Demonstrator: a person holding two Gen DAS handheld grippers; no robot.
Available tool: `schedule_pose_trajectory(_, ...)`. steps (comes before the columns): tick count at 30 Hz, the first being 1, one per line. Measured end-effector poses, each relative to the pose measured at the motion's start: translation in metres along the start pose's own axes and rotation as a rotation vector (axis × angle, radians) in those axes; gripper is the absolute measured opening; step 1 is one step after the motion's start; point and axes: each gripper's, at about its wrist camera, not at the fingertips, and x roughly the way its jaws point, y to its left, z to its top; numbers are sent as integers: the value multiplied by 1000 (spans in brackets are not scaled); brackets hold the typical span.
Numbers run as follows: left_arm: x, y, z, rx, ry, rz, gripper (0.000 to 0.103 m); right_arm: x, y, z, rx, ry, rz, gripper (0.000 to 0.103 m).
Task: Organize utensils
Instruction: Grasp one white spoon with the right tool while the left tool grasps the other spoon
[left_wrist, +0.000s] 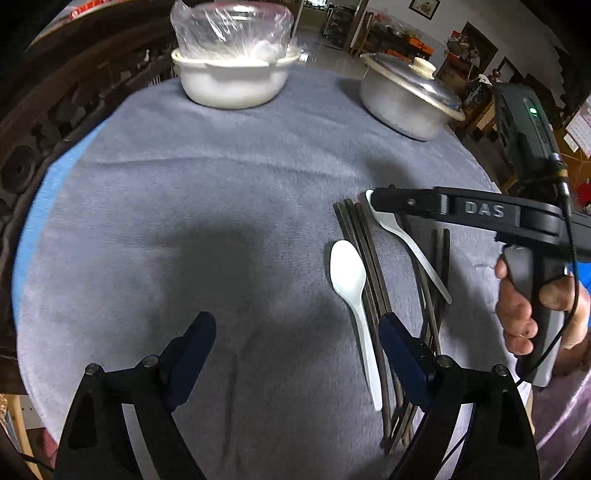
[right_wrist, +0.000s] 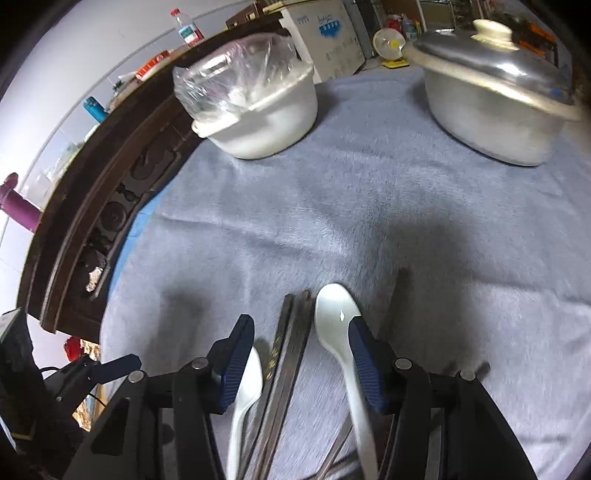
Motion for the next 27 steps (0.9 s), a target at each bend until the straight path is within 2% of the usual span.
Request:
schedule_pose_trajectory(8, 21, -4, 13, -12, 17, -58, 90, 21, -11, 5, -8, 42, -13, 57)
schedule_pose_trajectory(10, 26, -6, 14, -10, 22, -67, 90, 21, -10, 5, -24, 44, -30, 51)
schedule_pose_trajectory(11, 29, -7, 15, -11, 23, -70, 90, 22, -9, 5, -42, 46, -54, 36)
schedule_pose_trajectory(12, 31, -7, 17, -11, 21, -72, 90, 22, -8, 4, -54, 47, -63, 33)
schedule_pose_trajectory(15, 38, -11, 21, -3, 18, -93, 76, 19, -6, -1, -80, 34, -73, 32)
schedule_pose_trajectory(17, 46, -12, 24, -1, 30, -105, 61, 17, -7, -4, -81, 25, -79, 32)
schedule_pose_trajectory(19, 49, -13, 26, 6, 12, -98, 57, 14, -12, -6, -59, 8, -74, 32)
schedule_pose_trajectory(21, 52, -14, 30, 7, 12, -101, 48, 7, -17, -8, -33, -14, -64, 32)
schedule_pose_trajectory(23, 56, -16, 34, 4, 15, -117, 33, -3, -23, -11, -4, -37, -43, 32)
schedule_pose_trajectory(25, 58, -15, 35, 3, 11, -112, 23, -15, -28, -15, 26, -64, -17, 32)
schedule_pose_trajectory(26, 60, -16, 36, 5, 14, -120, 14, -22, -31, -19, 41, -84, 2, 32)
schedule_pose_trajectory(27, 62, -17, 36, 4, 23, -132, 11, -25, -31, -21, 49, -96, 9, 32)
